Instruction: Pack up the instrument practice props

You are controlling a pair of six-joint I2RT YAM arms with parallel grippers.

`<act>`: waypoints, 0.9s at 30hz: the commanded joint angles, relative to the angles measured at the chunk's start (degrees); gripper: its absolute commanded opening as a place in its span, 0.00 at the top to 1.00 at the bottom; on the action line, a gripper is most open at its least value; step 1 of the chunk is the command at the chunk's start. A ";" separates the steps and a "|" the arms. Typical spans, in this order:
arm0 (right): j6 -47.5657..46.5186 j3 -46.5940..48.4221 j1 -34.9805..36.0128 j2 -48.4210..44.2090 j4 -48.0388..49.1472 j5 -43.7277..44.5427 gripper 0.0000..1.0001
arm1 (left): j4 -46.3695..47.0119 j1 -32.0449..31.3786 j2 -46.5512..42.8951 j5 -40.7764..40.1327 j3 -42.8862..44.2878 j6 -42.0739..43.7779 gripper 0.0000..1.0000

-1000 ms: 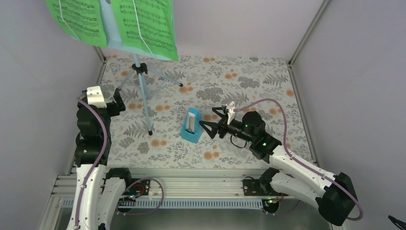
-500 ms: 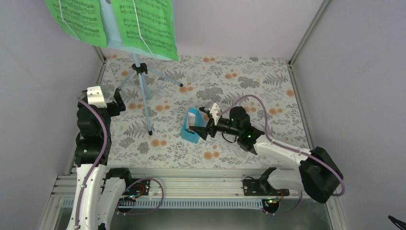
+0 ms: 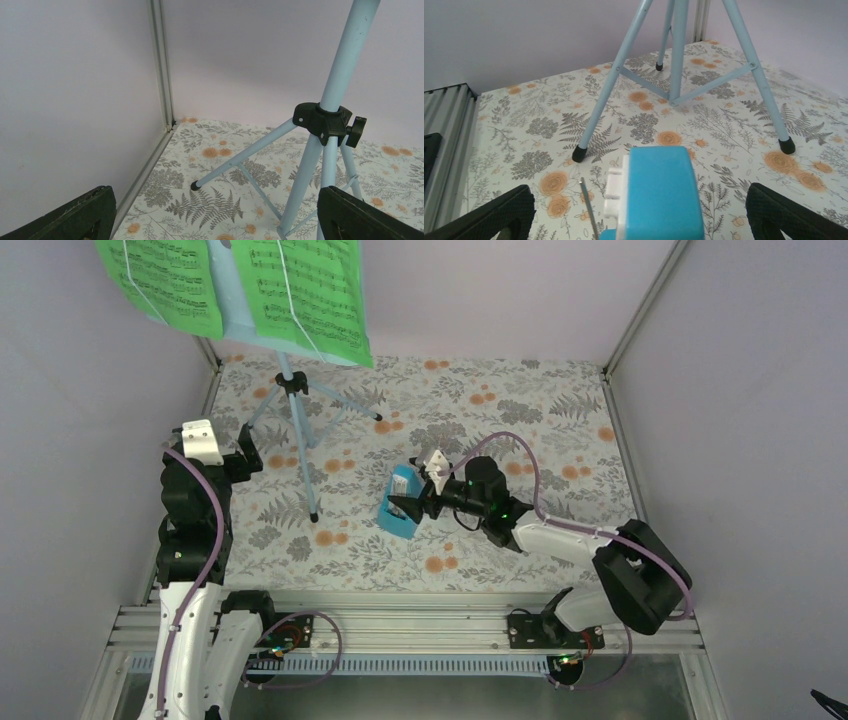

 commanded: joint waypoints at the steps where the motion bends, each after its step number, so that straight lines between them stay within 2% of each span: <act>1: -2.13 1.16 0.03 1.21 2.81 3.73 0.01 | 0.80 0.24 0.22 0.66 -0.21 0.12 0.00; 8: -1.71 0.27 0.08 0.82 3.23 5.89 0.08 | 0.75 0.20 0.30 0.88 -0.20 0.01 0.00; 13: -1.58 -0.69 0.06 0.27 3.45 7.02 0.17 | 0.73 0.24 0.33 0.79 -0.29 0.04 0.00; 27: -0.84 -4.21 0.06 -2.48 3.57 8.20 0.22 | 0.71 0.24 0.49 0.80 -0.29 0.04 0.00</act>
